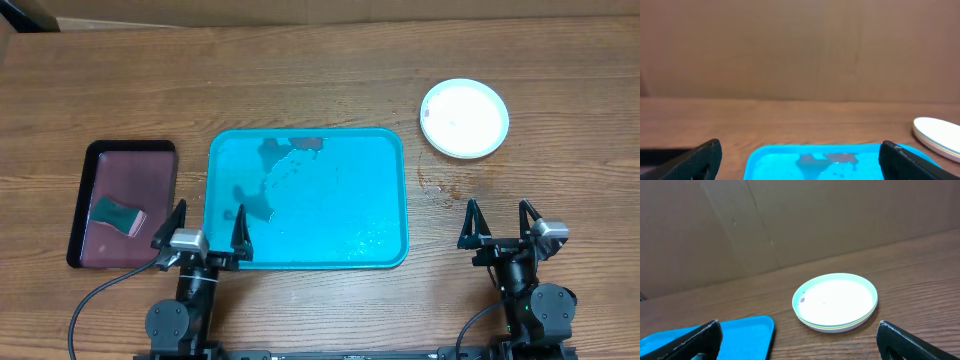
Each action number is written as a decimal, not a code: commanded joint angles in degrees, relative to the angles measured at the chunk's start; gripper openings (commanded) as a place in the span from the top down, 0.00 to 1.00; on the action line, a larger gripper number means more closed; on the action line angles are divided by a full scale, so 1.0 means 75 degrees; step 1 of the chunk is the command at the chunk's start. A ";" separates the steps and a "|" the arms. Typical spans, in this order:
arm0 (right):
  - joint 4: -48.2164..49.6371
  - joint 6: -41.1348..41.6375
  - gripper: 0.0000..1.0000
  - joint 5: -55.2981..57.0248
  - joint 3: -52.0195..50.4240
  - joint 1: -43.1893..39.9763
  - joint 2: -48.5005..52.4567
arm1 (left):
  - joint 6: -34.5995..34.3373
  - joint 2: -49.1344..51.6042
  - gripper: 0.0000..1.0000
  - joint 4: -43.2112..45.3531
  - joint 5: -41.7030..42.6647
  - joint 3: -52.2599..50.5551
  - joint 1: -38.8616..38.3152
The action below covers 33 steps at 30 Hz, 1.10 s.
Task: Clean dirty plates on tray and stack at the side
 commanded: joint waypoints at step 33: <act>0.0044 -0.0058 0.00 0.0073 -0.0079 -0.0020 -0.0070 | 0.0475 -0.0096 0.00 -0.1189 -0.0434 -0.0052 -0.0050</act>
